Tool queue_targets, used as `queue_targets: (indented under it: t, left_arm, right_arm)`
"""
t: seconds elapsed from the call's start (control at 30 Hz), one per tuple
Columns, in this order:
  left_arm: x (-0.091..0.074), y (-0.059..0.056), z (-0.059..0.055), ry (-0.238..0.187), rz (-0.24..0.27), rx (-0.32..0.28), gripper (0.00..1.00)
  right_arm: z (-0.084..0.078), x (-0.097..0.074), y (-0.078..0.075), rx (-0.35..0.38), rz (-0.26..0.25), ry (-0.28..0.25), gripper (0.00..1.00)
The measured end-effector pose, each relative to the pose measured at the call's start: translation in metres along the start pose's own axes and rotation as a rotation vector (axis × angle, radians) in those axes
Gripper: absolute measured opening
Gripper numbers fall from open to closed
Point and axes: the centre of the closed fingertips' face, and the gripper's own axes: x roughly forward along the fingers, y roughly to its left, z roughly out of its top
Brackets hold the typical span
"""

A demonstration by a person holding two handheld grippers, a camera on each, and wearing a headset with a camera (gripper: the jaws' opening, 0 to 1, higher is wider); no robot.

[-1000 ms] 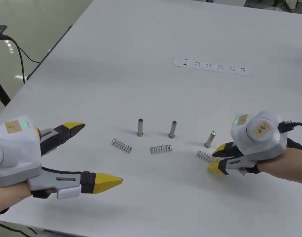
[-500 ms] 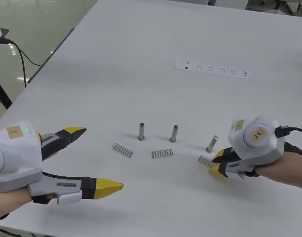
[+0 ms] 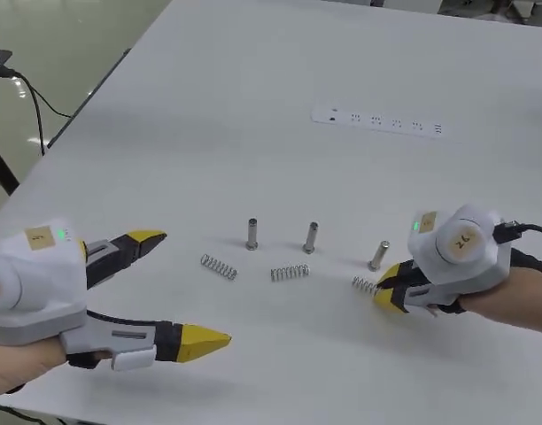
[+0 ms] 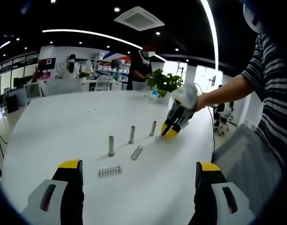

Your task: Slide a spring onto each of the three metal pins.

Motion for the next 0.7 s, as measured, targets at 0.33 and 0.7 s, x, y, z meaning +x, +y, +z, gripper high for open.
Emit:
queue_targets:
  t: [0.33,0.7]
  left_arm:
    - [0.017,-0.014,0.005,0.002,-0.083,0.021,0.96]
    - [0.036,-0.026,0.004,0.029,-0.158,0.059,0.89]
  right_arm:
    - [0.028,-0.021,0.014,-0.090,0.000,-0.048,0.08]
    - [0.048,-0.031,0.038,-0.148,0.028,-0.080,0.08]
